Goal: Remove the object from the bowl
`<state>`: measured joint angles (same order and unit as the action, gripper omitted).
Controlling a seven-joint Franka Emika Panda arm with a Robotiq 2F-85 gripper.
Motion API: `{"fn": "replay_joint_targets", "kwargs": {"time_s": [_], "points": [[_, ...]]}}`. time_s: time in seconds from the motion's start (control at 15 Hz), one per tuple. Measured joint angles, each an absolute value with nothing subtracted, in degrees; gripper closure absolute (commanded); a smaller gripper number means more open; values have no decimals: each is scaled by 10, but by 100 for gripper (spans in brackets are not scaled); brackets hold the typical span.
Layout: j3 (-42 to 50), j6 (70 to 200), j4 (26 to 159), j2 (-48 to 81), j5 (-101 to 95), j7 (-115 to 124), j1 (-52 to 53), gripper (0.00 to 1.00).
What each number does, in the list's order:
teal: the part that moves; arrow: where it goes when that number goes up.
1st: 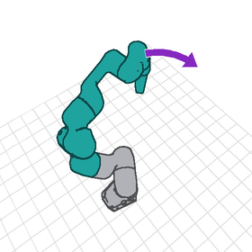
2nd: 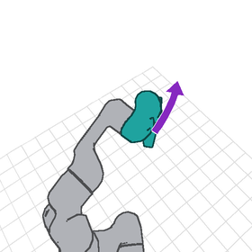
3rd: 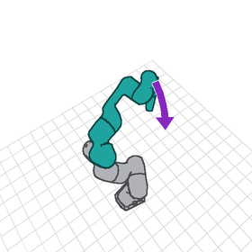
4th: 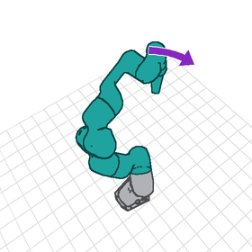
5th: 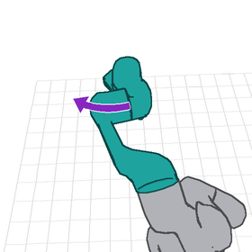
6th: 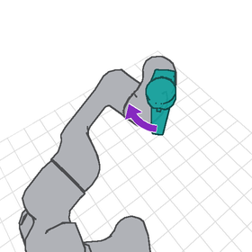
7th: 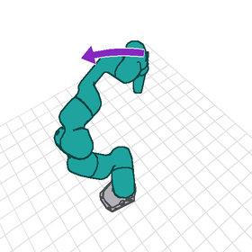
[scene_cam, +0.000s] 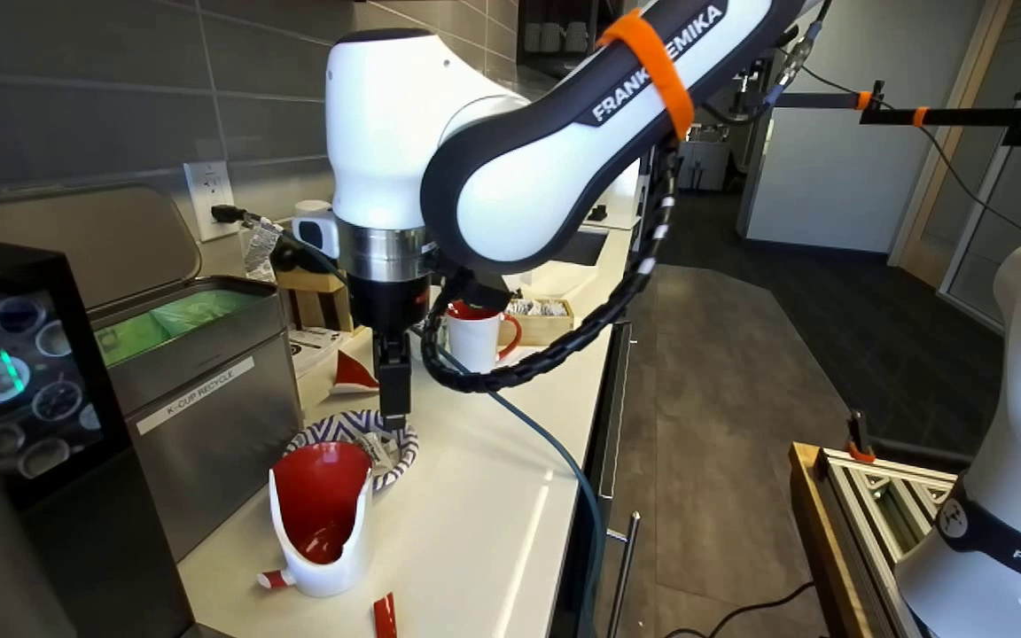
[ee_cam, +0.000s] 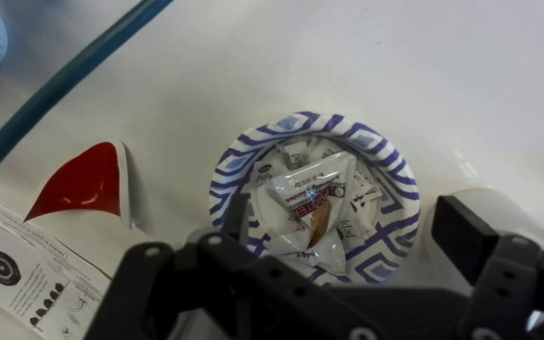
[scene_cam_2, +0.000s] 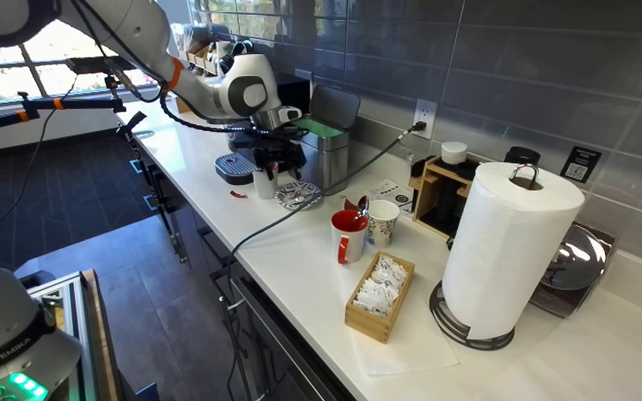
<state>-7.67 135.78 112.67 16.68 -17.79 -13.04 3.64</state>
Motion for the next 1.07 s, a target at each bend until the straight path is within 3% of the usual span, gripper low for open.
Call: {"fn": "replay_joint_targets", "kwargs": {"time_s": [0.33,0.4,0.47,0.67,0.8,1.07], "points": [[-71,1357,1049,238,-173,-156,36,14],[-71,1357,1038,250,-171,-161,36,25],[-70,1356,1028,261,-169,-165,36,24],[-65,1355,1007,290,-162,-173,34,54],[-63,1355,998,305,-157,-177,33,64],[-64,1355,987,321,-141,-187,33,97]]}}
